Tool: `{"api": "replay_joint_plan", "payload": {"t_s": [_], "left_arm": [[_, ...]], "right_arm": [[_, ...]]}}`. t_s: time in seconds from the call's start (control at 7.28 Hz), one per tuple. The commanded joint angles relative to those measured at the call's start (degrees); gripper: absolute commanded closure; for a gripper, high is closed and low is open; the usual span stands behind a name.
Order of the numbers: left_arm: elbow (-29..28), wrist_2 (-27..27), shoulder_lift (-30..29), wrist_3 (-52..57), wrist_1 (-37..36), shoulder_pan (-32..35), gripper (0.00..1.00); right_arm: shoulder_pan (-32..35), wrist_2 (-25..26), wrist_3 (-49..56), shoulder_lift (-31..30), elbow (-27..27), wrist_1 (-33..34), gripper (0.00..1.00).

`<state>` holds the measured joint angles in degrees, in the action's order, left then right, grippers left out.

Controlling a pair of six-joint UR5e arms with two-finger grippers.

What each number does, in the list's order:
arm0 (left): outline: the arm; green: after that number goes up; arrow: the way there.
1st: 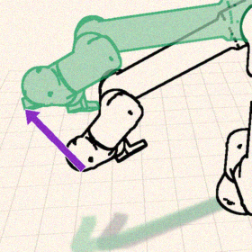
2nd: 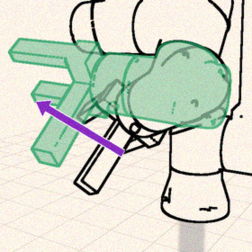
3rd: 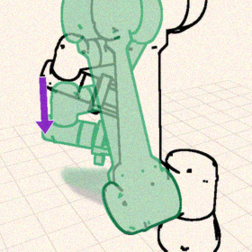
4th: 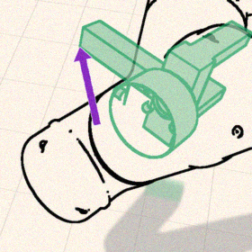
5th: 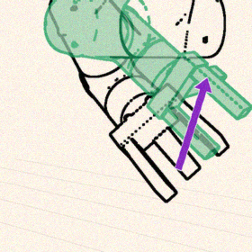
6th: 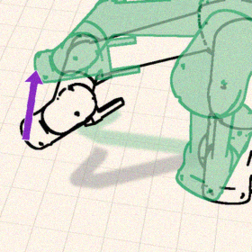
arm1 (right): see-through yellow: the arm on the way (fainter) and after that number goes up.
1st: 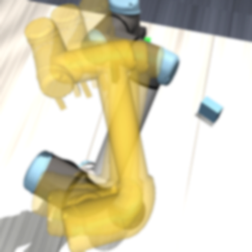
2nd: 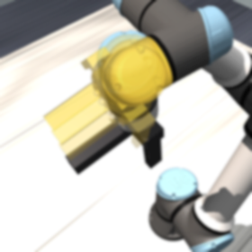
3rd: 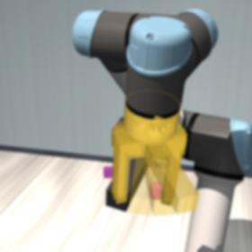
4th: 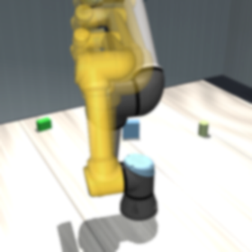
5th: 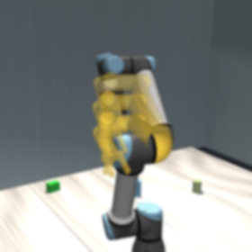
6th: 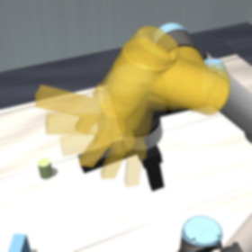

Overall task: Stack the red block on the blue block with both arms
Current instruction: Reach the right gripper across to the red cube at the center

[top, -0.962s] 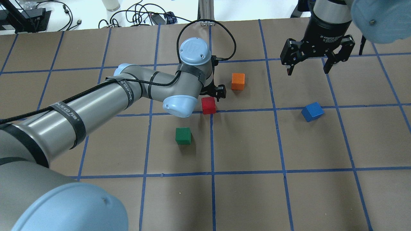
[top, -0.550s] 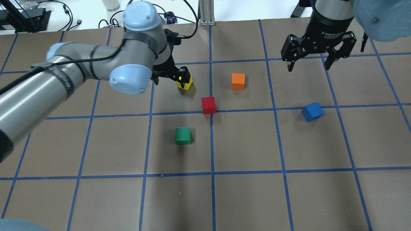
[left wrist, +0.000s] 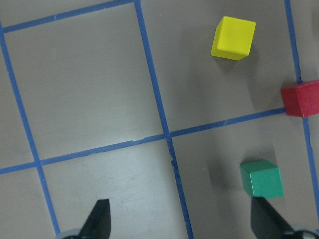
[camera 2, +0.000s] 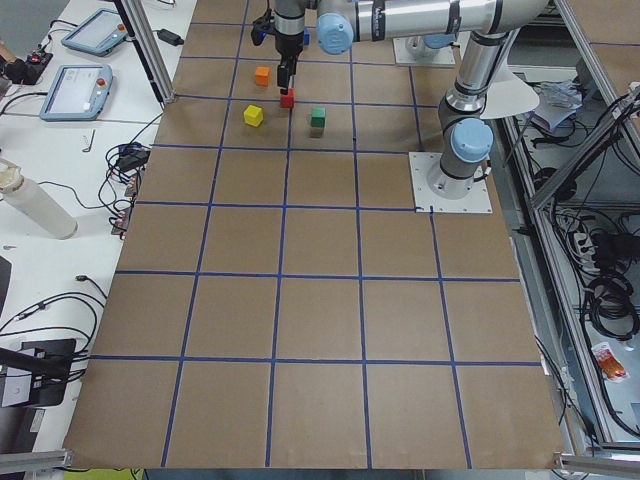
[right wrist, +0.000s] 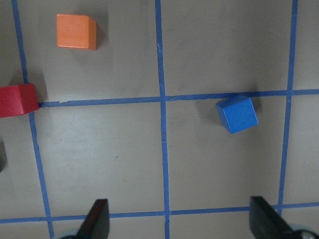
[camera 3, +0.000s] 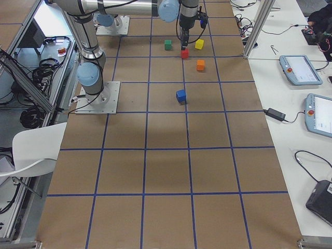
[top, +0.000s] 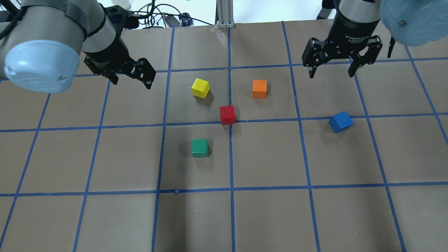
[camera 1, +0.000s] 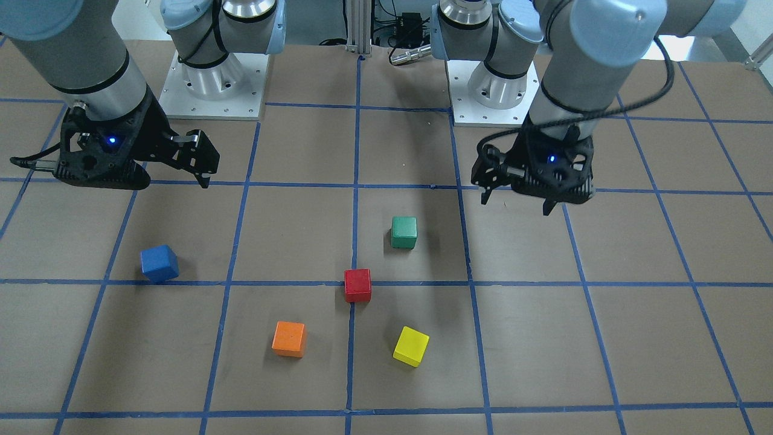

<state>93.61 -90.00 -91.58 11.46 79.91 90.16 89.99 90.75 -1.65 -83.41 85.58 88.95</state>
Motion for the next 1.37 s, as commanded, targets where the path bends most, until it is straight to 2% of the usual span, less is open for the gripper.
{"api": "replay_joint_plan", "payload": {"t_s": [0.0,0.27,0.55,1.24], "left_arm": [[-0.53,0.26,2.82,-0.38,2.19,0.1,0.0],[-4.38,-0.09,0.9,-0.9,2.97,-0.6,0.0],[-4.41,-1.05,2.1,-1.44,11.11,-0.6,0.0],[-2.82,-0.71,2.55,-1.7,10.45,-0.25,0.0]], "right_arm": [[4.12,-0.22,-0.19,4.11,-0.85,5.22,0.0],[9.05,-0.3,-0.37,7.89,-1.03,10.34,0.0],[10.2,-2.66,-1.33,11.32,-0.94,13.33,0.0],[17.23,-2.94,-7.4,20.64,-0.94,21.96,0.0]]}}
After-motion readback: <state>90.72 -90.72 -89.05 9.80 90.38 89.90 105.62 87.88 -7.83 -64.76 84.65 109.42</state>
